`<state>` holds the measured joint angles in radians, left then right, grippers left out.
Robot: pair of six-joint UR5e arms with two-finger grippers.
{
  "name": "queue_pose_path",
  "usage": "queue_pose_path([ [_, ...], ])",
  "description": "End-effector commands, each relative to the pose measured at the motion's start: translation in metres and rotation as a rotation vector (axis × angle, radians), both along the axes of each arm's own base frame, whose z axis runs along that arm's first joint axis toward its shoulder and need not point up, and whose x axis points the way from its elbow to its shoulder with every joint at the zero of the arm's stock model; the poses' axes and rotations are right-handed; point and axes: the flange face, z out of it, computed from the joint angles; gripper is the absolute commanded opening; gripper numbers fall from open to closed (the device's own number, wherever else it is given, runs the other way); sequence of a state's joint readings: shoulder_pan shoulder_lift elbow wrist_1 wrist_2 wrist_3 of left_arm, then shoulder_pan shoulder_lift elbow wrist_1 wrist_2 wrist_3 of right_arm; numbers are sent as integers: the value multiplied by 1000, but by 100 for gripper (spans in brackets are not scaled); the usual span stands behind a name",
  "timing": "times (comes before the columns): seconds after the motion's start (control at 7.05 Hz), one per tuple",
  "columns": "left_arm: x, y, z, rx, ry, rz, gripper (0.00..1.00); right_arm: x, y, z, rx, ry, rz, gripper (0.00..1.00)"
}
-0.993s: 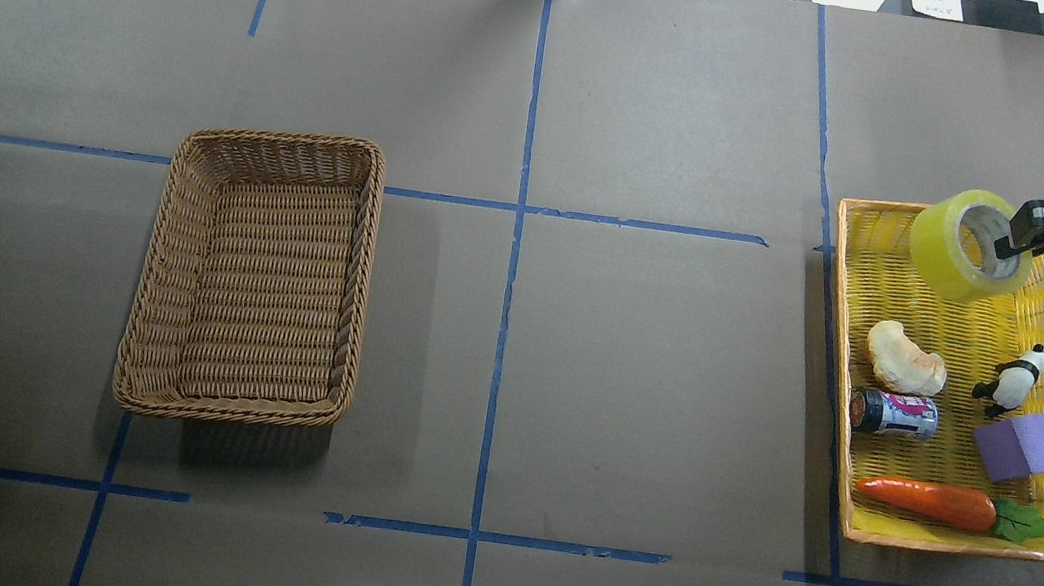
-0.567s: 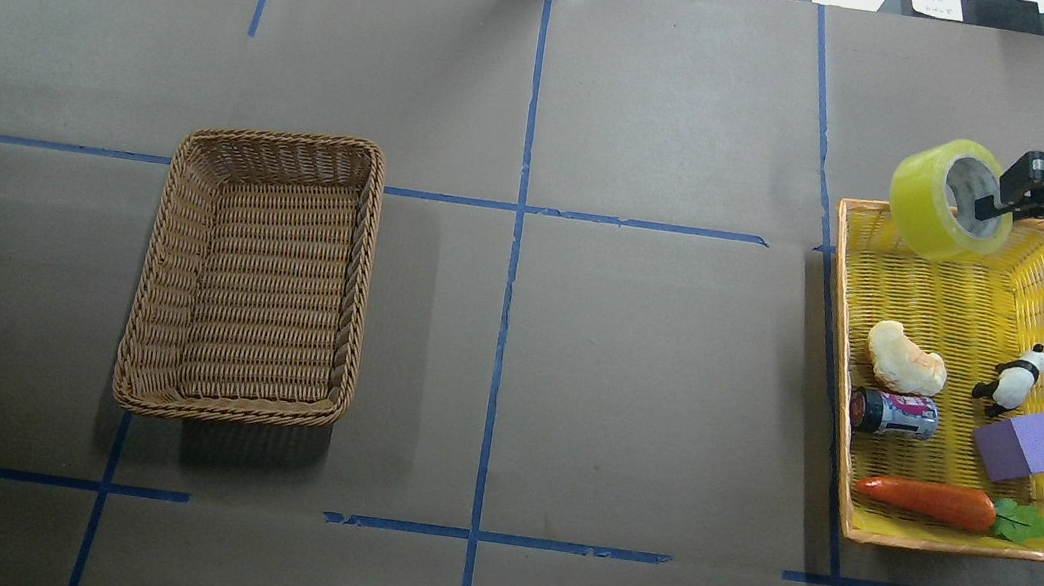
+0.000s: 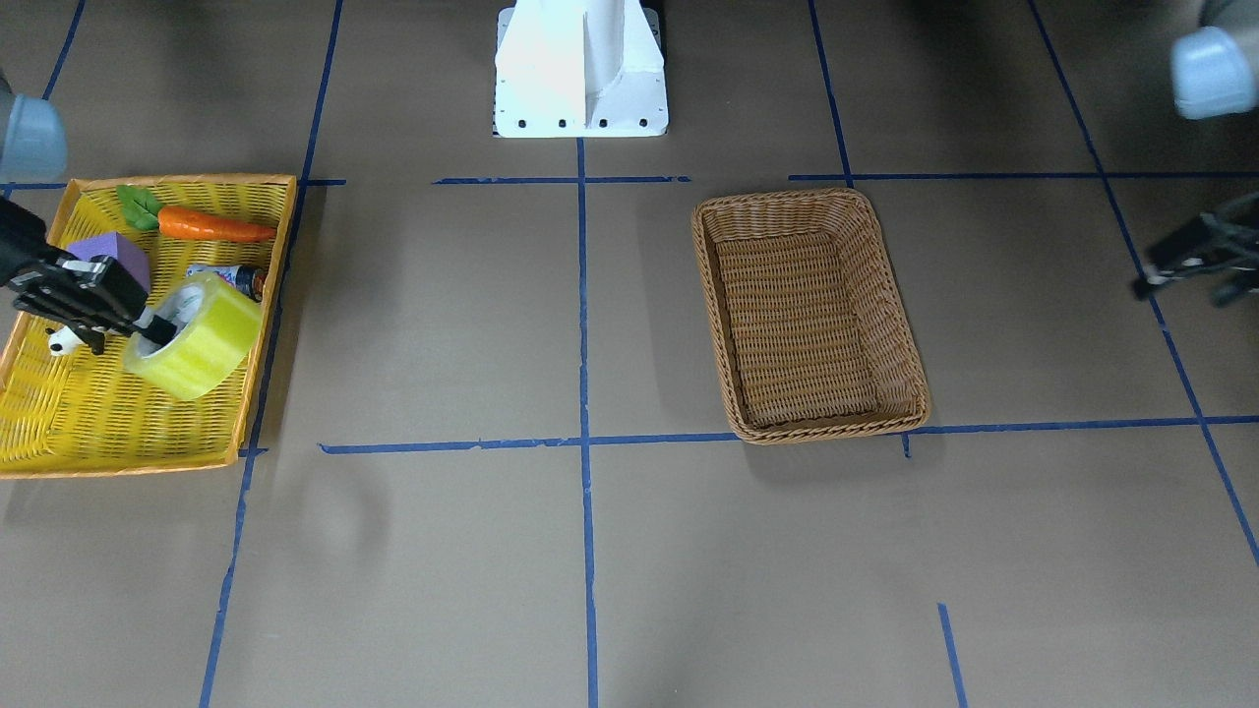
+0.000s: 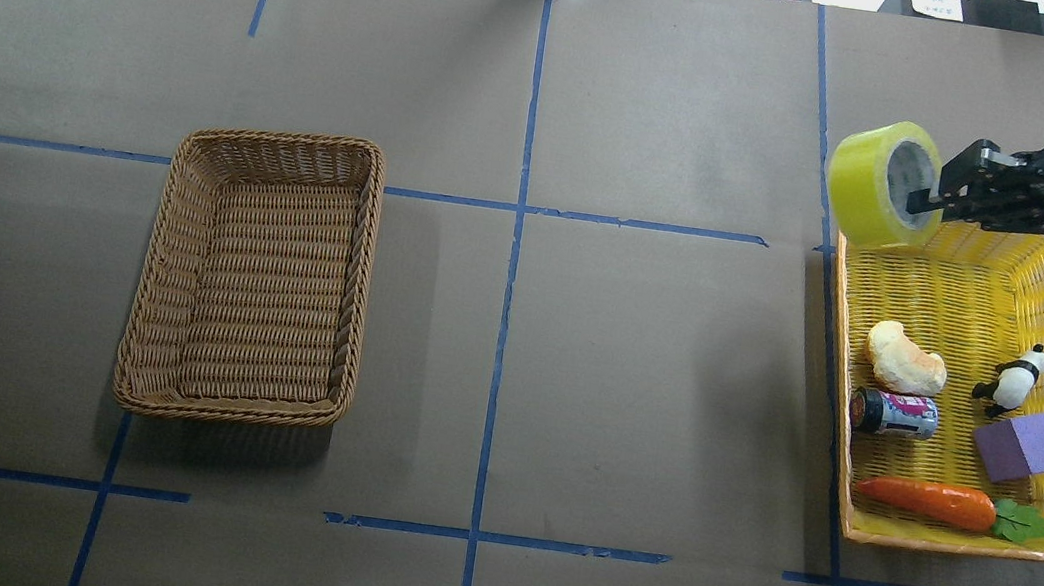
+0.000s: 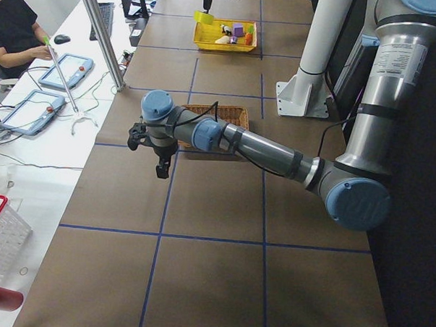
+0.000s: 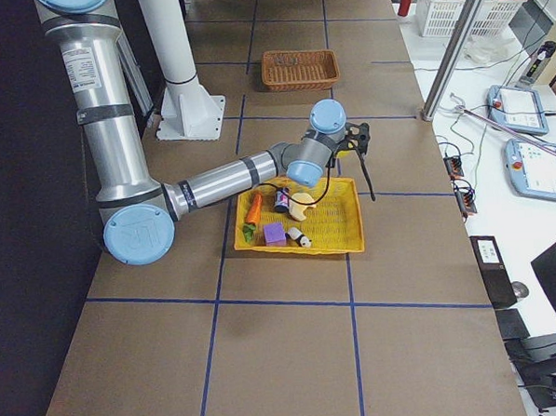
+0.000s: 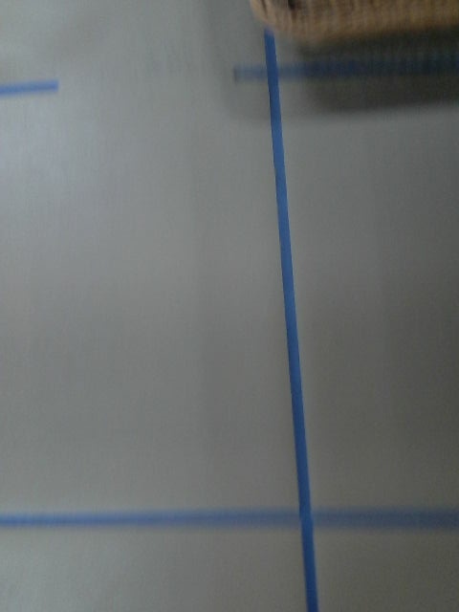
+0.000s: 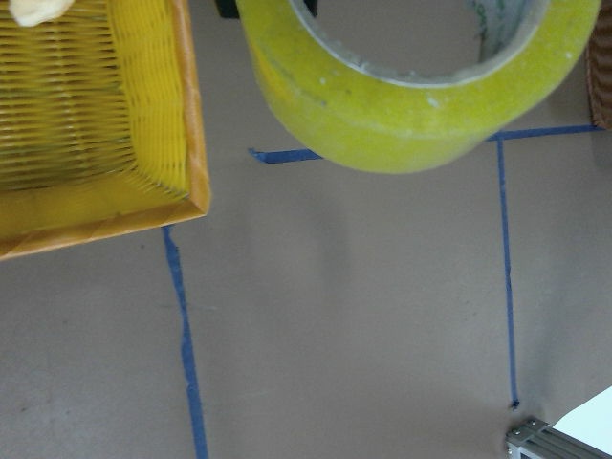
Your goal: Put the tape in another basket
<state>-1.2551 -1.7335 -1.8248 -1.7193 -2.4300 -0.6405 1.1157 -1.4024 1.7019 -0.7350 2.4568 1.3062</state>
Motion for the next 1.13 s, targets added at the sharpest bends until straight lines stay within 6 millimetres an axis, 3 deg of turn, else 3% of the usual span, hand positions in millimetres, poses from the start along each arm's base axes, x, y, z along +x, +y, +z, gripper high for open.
queue_pose_path([
  [0.0, 104, 38, -67, -103, 204, -49, 100, -25, 20, -16, -9, -95, 8, 2],
  [0.28, 169, 57, -136, -199, 333, -91, 100, -73, 43, -40, 25, -196, 26, 1],
  [0.43, 176, 70, -151, -221, 439, -118, 100, -98, 59, -61, 18, -300, 45, 1],
  [0.99, 190, 131, -191, -345, 982, -164, 100, -135, 117, -100, 24, -649, 4, 2],
])
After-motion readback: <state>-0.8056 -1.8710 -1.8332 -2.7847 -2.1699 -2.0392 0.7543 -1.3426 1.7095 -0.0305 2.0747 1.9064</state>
